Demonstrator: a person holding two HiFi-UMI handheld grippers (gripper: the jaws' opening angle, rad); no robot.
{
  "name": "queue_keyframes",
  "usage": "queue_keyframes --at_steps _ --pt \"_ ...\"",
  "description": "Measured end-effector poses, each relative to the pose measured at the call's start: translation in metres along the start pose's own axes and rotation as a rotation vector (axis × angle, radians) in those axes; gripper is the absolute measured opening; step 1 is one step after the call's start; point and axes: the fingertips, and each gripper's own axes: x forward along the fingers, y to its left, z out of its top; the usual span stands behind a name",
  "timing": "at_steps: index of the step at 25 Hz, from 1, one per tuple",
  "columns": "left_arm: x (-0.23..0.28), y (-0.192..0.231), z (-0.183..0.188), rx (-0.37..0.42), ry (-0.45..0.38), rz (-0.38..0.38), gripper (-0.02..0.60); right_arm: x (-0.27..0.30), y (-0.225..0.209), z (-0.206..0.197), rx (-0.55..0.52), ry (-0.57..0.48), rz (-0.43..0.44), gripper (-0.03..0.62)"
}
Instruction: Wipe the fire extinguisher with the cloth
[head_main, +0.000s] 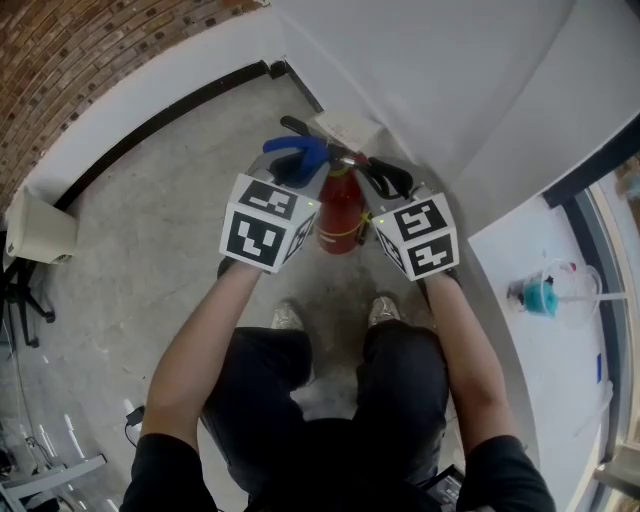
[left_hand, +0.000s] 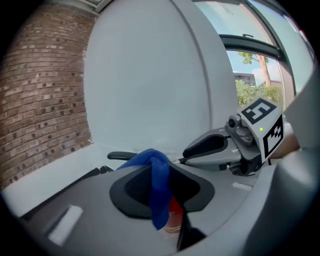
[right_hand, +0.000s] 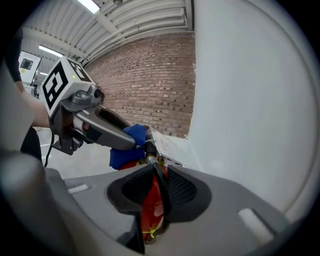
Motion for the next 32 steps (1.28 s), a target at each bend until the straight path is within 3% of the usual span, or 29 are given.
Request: queue_keyframes --at_steps 3,8,11,16,21,27,32 --pt "0.001 -0.007 0.001 0.035 0.016 0.001 0.095 0.001 0.003 0.001 -0.018 0.014 -0.011 0.087" --pt "-0.009 -0.007 -0.01 -0.006 0.003 0.033 0.095 0.003 0.015 0.0 -0.006 -0.004 -0.038 0.087" --pt "-0.015 -0.018 -0.006 -0.048 -0.055 0.028 0.095 -0.003 0.017 0.001 -0.011 -0.023 -0.046 0.082" --pt "0.002 -0.052 0.01 0.009 -0.08 -0.021 0.095 -0.014 -0.001 -0.003 0.02 -0.022 -0.04 0.003" --pt "0.031 -0.069 0.018 -0.093 -0.059 -0.071 0.095 -0.026 -0.01 -0.012 0.063 -0.02 -0.044 0.002" --pt "0.021 -0.043 0.014 -0.031 -0.042 0.078 0.094 -0.024 -0.007 -0.018 0.054 -0.027 0.004 0.002" --pt "0.005 -0.01 0.015 -0.05 -0.057 0.118 0.094 -0.02 0.002 -0.013 0.067 -0.045 0.038 0.003"
